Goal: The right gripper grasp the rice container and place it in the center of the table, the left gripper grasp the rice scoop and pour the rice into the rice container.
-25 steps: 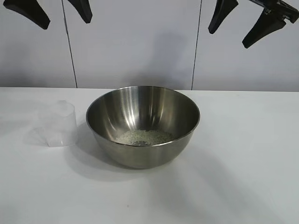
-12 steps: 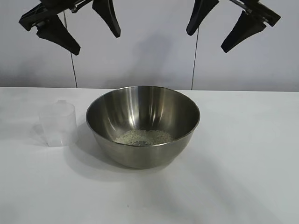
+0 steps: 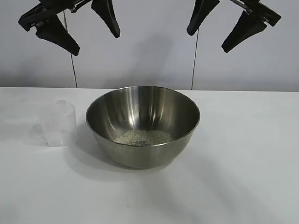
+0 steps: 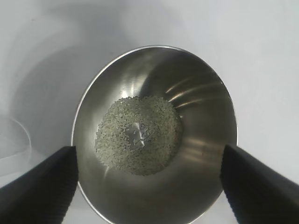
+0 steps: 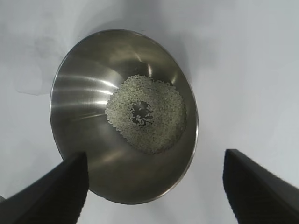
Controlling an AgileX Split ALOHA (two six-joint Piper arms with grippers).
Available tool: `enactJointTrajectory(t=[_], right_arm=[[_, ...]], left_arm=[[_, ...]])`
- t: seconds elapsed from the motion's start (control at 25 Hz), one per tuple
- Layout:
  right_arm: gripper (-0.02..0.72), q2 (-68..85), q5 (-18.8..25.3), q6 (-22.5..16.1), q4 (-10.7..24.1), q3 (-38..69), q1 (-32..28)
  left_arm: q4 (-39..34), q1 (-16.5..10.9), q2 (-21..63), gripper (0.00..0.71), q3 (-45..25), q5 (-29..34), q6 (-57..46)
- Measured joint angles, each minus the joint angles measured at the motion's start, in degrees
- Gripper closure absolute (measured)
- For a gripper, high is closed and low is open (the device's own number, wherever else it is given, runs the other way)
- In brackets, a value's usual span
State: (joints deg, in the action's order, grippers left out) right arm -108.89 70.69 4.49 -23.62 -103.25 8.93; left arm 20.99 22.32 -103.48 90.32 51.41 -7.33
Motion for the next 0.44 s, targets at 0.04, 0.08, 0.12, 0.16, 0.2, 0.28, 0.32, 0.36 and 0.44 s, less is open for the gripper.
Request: enactJointTrajectory(t=[0.04, 0.08, 0.12, 0.16, 0.2, 0.28, 0.32, 0.36, 0.44], right_arm=[[0.160, 0.00, 0.00, 0.00, 0.00, 0.00, 0.00], [0.160, 0.00, 0.05, 0.00, 0.00, 0.00, 0.00], [0.160, 0.00, 0.07, 0.00, 0.00, 0.00, 0.00], [0.160, 0.00, 0.07, 0.00, 0.00, 0.00, 0.00], [0.160, 0.00, 0.07, 0.00, 0.00, 0.00, 0.00], [0.160, 0.00, -0.55, 0.00, 0.00, 0.00, 0.00], [0.160, 0.00, -1.43, 0.00, 0.00, 0.00, 0.00], [0.160, 0.00, -2.45, 0.00, 0.00, 0.00, 0.00], [0.160, 0.00, -4.33, 0.00, 0.00, 0.00, 0.00]], left_arm=[[0.00, 0.00, 0.00, 0.109, 0.00, 0.00, 0.00], [0.00, 0.00, 0.00, 0.109, 0.00, 0.00, 0.00], [0.00, 0.00, 0.00, 0.109, 0.00, 0.00, 0.00], [0.00, 0.00, 0.00, 0.109, 0.00, 0.00, 0.00], [0.00, 0.00, 0.00, 0.109, 0.00, 0.00, 0.00], [0.00, 0.00, 0.00, 0.109, 0.00, 0.00, 0.00], [0.00, 0.00, 0.00, 0.109, 0.00, -0.07, 0.00], [0.00, 0.00, 0.00, 0.109, 0.00, -0.19, 0.00], [0.00, 0.00, 0.00, 0.109, 0.00, -0.25, 0.00]])
